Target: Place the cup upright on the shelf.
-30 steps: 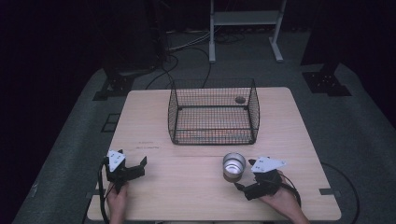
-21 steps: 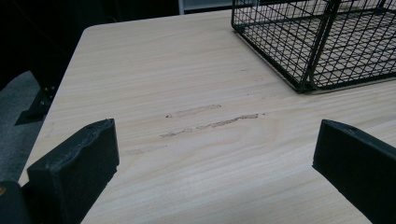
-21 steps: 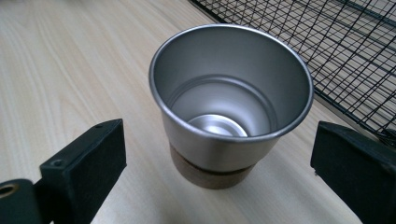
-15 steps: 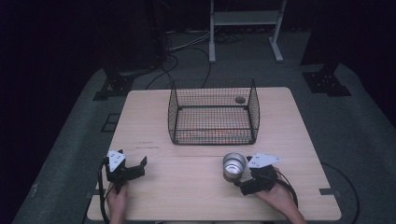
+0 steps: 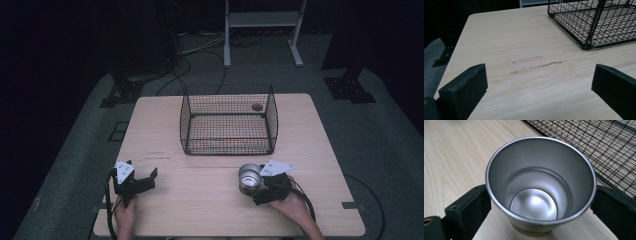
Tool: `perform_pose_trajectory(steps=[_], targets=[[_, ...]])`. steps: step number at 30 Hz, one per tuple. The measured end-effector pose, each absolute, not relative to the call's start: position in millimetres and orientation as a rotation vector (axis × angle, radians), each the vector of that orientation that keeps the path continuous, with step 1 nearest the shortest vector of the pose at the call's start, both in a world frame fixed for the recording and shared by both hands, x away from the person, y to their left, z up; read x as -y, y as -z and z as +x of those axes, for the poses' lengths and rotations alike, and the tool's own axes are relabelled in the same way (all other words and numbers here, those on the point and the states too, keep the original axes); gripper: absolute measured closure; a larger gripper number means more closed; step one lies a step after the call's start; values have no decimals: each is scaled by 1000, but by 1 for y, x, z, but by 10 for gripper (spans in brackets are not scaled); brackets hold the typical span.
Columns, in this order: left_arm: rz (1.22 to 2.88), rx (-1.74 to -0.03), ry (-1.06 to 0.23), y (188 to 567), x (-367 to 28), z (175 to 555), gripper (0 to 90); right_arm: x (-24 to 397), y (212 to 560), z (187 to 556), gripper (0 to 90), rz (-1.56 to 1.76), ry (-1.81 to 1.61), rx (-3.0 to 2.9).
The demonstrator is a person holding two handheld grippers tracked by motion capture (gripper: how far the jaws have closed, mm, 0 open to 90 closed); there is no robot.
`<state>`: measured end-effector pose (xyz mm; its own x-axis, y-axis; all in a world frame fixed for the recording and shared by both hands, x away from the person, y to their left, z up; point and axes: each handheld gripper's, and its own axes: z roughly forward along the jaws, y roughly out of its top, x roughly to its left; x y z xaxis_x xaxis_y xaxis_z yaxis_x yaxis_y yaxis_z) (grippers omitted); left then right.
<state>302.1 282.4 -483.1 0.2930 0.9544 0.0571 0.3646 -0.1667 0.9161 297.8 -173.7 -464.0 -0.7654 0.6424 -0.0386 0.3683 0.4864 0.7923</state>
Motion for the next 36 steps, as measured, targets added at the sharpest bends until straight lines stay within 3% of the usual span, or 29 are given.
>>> perform_pose_trajectory(steps=[9, 17, 36], targets=[[1702, -1210, -862, 483, -282, 302, 0, 170, 467, 303, 53, 861, -1151, -2407], [1703, -1209, -863, 483, -282, 302, 0, 170, 467, 303, 167, 844, -1186, -2421], [1703, -1209, -863, 483, -282, 302, 0, 169, 457, 297, 180, 824, -1210, -2407]])
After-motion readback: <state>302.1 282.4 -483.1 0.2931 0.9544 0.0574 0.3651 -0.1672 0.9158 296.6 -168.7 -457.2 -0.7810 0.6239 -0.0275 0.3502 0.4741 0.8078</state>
